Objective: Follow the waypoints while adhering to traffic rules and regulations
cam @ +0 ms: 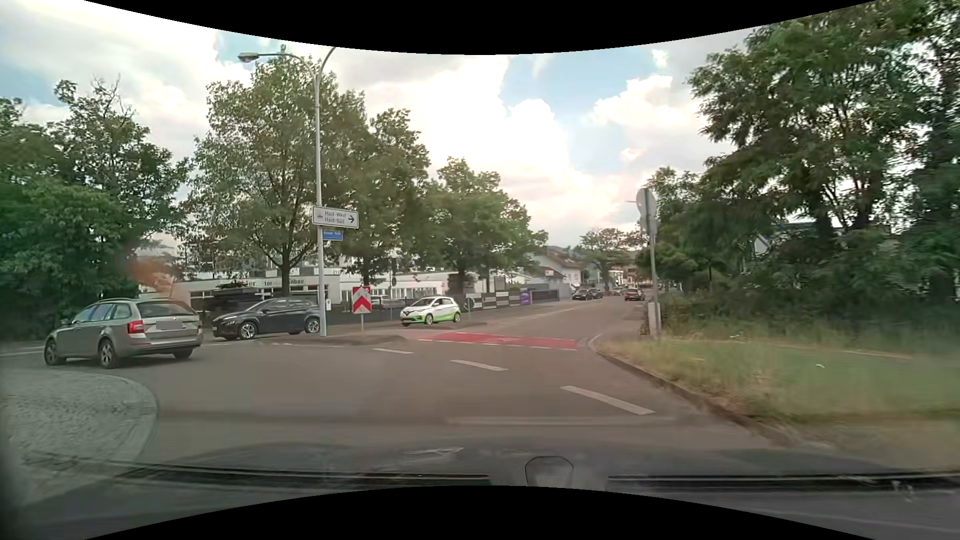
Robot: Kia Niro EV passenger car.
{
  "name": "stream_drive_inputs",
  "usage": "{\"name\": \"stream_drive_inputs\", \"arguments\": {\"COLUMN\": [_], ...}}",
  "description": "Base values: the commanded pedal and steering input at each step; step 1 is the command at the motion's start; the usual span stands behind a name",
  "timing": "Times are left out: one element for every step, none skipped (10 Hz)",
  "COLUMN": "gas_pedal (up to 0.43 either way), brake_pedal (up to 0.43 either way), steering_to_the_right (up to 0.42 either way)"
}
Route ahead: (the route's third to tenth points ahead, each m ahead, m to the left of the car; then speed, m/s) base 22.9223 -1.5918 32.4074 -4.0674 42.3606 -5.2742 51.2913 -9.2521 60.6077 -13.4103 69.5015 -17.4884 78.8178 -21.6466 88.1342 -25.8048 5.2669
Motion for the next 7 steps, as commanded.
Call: {"name": "stream_drive_inputs", "arguments": {"gas_pedal": [0.11,0.11,0.11,0.11,0.11,0.11,0.11], "brake_pedal": [0.0,0.0,0.0,0.0,0.0,0.0,0.0], "steering_to_the_right": [-0.159,-0.143,-0.13,-0.108,-0.087,-0.062,-0.041]}}
